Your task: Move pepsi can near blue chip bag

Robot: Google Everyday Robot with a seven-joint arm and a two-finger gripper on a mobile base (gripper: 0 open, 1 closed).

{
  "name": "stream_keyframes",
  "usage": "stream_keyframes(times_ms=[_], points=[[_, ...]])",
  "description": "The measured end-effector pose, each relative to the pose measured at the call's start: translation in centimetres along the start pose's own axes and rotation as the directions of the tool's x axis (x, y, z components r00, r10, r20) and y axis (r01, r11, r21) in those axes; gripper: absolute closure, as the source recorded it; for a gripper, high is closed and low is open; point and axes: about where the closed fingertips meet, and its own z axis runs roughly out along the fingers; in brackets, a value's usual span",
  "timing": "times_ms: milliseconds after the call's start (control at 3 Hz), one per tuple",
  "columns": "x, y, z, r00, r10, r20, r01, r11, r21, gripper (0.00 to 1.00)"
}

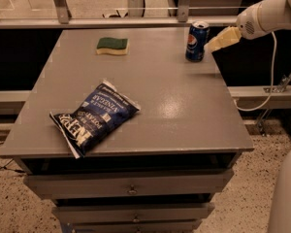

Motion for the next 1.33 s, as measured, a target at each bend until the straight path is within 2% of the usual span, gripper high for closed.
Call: stream_keyframes(times_ms=[333, 667, 1000, 1333], points=[[0.7, -0.9, 2.0, 0.997, 0.059, 0.057, -0.060, 0.9981, 0.014, 0.00], [0.7, -0.2, 3.8, 0.987, 0.107, 0.123, -0.103, 0.9941, -0.035, 0.00], [-0.6, 1.3, 5.2, 0.974, 0.112, 0.194, -0.092, 0.9897, -0.110, 0.00], [-2.2, 2.4, 5.5, 0.961, 0.096, 0.259, -0.056, 0.9862, -0.156, 0.00]])
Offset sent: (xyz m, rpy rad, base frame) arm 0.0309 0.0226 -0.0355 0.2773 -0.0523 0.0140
